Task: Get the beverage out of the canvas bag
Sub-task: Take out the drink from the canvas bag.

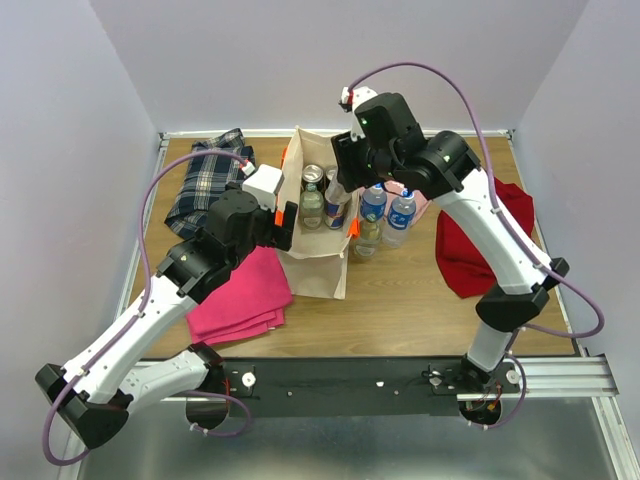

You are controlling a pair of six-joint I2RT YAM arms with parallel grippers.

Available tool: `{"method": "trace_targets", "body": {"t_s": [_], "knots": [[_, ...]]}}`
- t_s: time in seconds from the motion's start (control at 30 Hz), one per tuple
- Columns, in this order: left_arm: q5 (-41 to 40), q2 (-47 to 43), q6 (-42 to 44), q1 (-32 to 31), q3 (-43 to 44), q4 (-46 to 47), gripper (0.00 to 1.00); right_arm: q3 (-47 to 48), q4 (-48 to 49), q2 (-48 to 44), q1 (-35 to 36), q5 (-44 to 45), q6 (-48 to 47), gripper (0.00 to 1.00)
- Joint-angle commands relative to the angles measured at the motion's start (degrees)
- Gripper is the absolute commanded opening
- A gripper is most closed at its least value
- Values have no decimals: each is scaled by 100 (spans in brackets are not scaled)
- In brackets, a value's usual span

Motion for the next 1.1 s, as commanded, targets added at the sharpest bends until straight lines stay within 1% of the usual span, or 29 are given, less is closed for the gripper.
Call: {"method": "trace_targets", "body": {"t_s": [0.0, 0.37, 0.73, 0.83, 1.07], "knots": [[-32, 26, -34, -33, 183, 123, 99, -44, 517, -362, 48, 426, 97, 1], [-5, 70, -26, -33, 271, 45, 99, -527, 728, -968, 39, 1023, 220, 1], [109, 184, -122, -33, 332, 97, 99, -1080, 508, -1548, 48, 1761, 518, 1], [144, 228, -157, -33, 368, 123, 99, -1423, 482, -1786, 39, 1955, 676, 1], [241, 334, -201, -33, 456, 141, 99, -2205, 420, -2190, 30, 2078, 1028, 1]]}}
